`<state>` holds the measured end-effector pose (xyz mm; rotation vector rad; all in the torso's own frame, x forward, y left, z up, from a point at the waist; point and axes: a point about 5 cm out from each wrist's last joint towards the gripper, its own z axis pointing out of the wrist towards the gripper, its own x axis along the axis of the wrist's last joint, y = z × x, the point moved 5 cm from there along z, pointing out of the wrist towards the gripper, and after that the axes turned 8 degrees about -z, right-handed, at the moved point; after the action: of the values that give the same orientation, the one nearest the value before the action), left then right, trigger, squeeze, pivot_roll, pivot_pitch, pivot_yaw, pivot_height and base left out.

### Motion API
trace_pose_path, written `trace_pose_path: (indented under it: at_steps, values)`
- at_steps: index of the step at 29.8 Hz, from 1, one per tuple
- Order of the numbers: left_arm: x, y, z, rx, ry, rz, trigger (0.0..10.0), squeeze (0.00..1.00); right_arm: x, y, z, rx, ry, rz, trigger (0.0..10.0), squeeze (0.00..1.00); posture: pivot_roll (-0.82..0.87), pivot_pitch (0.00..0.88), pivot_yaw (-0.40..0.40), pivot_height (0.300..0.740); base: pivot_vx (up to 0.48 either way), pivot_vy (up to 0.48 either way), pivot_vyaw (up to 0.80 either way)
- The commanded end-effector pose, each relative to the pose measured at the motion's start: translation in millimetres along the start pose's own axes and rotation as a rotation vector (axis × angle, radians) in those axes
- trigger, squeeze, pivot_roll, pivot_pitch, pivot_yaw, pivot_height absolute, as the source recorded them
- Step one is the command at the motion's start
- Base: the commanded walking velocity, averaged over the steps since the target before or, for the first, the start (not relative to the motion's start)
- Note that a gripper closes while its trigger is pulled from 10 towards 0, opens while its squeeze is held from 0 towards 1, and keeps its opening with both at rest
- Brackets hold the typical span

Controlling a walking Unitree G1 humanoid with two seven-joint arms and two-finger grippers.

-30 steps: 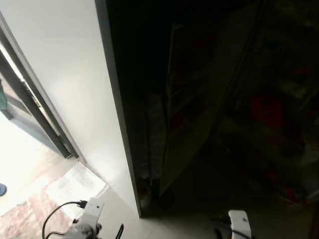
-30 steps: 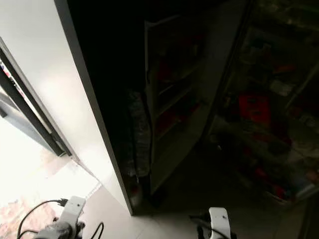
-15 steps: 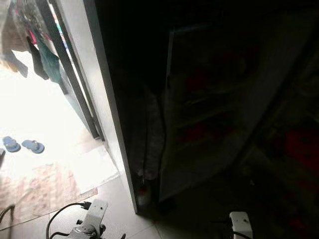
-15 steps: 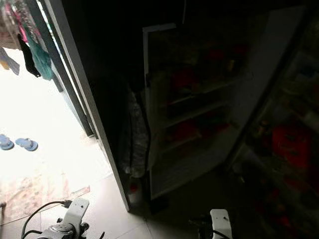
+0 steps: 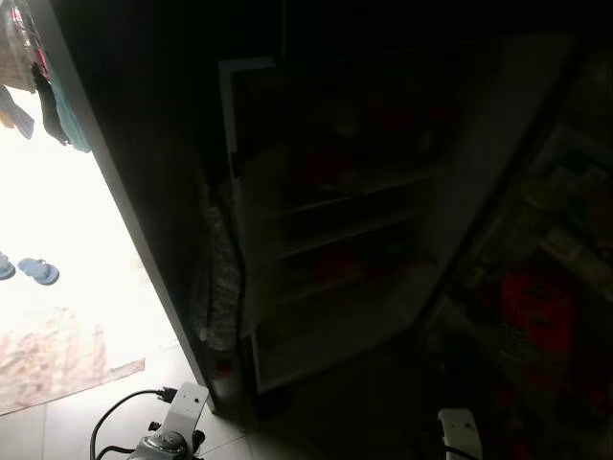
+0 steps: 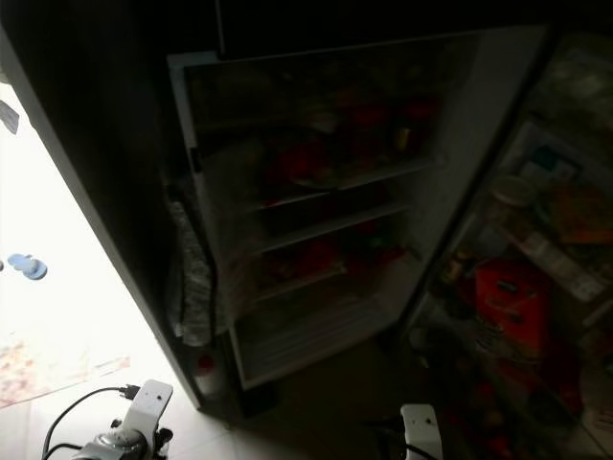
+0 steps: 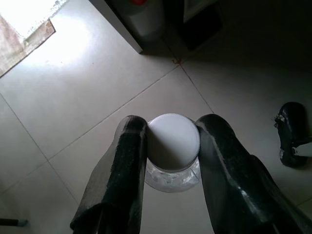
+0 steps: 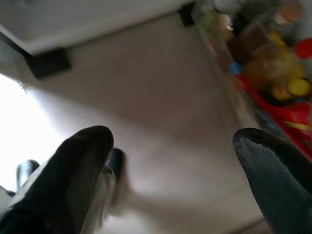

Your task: Restocking fridge

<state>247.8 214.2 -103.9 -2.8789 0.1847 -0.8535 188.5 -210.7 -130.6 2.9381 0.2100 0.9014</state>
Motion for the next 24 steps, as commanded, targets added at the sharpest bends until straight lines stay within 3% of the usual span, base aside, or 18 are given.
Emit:
trace_pose_path:
  at_steps: [1,5,24]
  values:
    - [-9.3,-5.2,-0.7,0.011,-0.028,0.014,10.0,0.00,1.7,-4.4,0.8,0.010,0.004,-0.003,10.0,0.00,-0.14,0.002,-0.031,0.740,0.000,-0.409,0.77]
    - [-8.3,-5.2,-0.7,0.015,-0.025,0.007,10.0,0.00,3.9,-4.5,1.3,0.012,0.008,0.020,10.0,0.00,-0.14,0.008,-0.034,0.740,0.000,-0.356,0.40]
    - [-5.3,-4.9,-0.5,0.021,-0.007,-0.020,10.0,0.00,5.8,-6.5,1.9,0.033,0.007,0.023,10.0,0.00,-0.14,0.022,-0.040,0.740,0.000,0.000,0.00]
